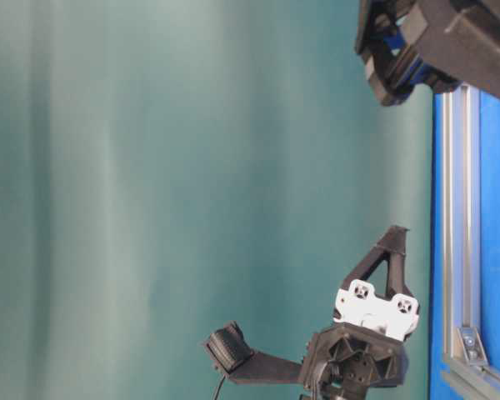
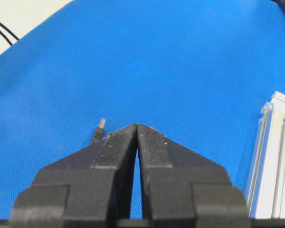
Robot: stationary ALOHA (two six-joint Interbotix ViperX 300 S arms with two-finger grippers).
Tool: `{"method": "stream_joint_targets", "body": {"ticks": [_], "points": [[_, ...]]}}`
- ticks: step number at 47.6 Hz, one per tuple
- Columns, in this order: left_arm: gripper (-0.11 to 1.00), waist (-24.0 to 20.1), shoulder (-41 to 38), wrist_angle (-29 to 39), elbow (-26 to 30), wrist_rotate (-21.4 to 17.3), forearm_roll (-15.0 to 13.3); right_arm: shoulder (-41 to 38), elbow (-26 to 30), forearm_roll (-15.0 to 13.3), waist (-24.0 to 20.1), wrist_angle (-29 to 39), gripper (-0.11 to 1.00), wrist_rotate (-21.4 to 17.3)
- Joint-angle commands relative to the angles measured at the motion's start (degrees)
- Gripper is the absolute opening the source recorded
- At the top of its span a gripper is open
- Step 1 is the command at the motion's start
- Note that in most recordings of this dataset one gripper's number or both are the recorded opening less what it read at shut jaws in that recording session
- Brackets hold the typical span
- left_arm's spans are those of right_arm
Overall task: Insert the wire through the string loop located on the right side.
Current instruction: 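Lower the right gripper onto the black USB cable plug end and close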
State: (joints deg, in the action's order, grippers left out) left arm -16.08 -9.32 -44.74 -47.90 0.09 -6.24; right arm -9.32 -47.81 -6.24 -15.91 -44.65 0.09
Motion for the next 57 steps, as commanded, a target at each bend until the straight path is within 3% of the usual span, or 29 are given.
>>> {"method": "stream_joint_targets", "body": {"ticks": [1, 7, 30, 36, 48, 57], "points": [[0.00, 0.4, 2.5, 1.1, 0.8, -0.2, 1.2, 2.3, 0.5, 0.1, -0.5, 0.0, 0.00, -0.4], [0.00, 0.4, 2.6, 1.8, 0.6, -0.2, 1.2, 2.6, 0.4, 0.0, -0.7, 1.9, -0.06, -0.6], [0.00, 0.3, 2.7, 1.8, 0.5, -0.3, 1.3, 2.7, 0.1, 0.1, -1.7, 3.0, -0.02, -2.9], [0.00, 0.3, 2.7, 1.8, 0.5, -0.3, 1.3, 2.8, 0.1, 0.1, -1.8, 3.1, 0.18, -3.4], [0.00, 0.3, 2.7, 1.8, 0.4, -0.3, 1.3, 2.8, 0.1, 1.1, -1.8, 3.1, 0.88, -3.6], [0.00, 0.4, 2.7, 1.8, 0.4, -0.3, 1.4, 2.7, 0.4, 2.3, -1.8, 3.2, 0.84, -3.7]]}}
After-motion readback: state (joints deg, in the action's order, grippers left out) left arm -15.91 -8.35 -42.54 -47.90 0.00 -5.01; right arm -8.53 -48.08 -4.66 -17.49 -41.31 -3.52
